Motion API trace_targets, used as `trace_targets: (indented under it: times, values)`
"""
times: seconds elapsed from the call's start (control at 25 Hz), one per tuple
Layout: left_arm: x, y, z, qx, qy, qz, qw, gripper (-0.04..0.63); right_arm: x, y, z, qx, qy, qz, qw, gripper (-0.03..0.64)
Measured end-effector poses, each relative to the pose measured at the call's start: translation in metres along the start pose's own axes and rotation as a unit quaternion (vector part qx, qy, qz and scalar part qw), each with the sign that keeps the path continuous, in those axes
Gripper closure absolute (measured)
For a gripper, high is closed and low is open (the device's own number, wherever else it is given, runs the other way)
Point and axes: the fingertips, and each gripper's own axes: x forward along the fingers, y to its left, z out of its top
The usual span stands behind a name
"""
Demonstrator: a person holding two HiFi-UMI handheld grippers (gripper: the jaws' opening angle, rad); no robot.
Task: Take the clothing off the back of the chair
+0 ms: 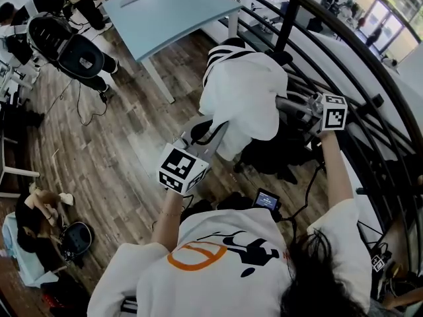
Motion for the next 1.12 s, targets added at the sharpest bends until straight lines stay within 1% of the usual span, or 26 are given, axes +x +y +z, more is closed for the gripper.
trace_targets:
  times: [0.08, 0.16, 0.28, 0.4, 0.52, 0.68, 0.8, 0.96, 1.12]
  values:
    - [-0.002, 0.002, 0.001, 0.003, 0.003, -0.003, 1.0, 0.551, 0.001, 0.003, 0.009, -0.011, 0.003, -0.032, 0.999, 0.52]
    - [-0.006, 0.007, 0.004, 0.005, 0.0, -0.002, 1.0, 0.554, 0.001, 0.007, 0.02, -0.01, 0.0, -0.056, 0.998, 0.523]
    - [-0.012, 0.014, 0.014, 0.005, -0.014, 0.001, 0.9999, 0.554, 0.004, 0.018, 0.041, -0.011, -0.004, -0.082, 0.997, 0.523]
    - [-0.019, 0.017, 0.024, 0.001, -0.035, -0.002, 0.9994, 0.555, 0.009, 0.038, 0.062, -0.041, -0.013, -0.099, 0.994, 0.523]
    - [-0.031, 0.019, 0.036, -0.006, -0.059, -0.009, 0.9982, 0.555, 0.021, 0.069, 0.079, -0.079, -0.024, -0.1, 0.992, 0.525]
    - [-0.055, 0.031, 0.052, -0.016, -0.095, -0.012, 0.9953, 0.555, 0.051, 0.109, 0.094, -0.12, -0.022, -0.103, 0.987, 0.525]
    - [-0.078, 0.042, 0.056, -0.016, -0.109, -0.01, 0.9938, 0.555, 0.081, 0.135, 0.094, -0.131, -0.027, -0.097, 0.986, 0.526]
    - [-0.114, 0.05, 0.046, -0.01, -0.117, -0.002, 0.9931, 0.555, 0.117, 0.167, 0.078, -0.14, -0.037, -0.072, 0.987, 0.526]
    - [-0.152, 0.074, 0.044, -0.014, -0.118, 0.001, 0.993, 0.555, 0.162, 0.18, 0.071, -0.139, -0.039, -0.077, 0.987, 0.528]
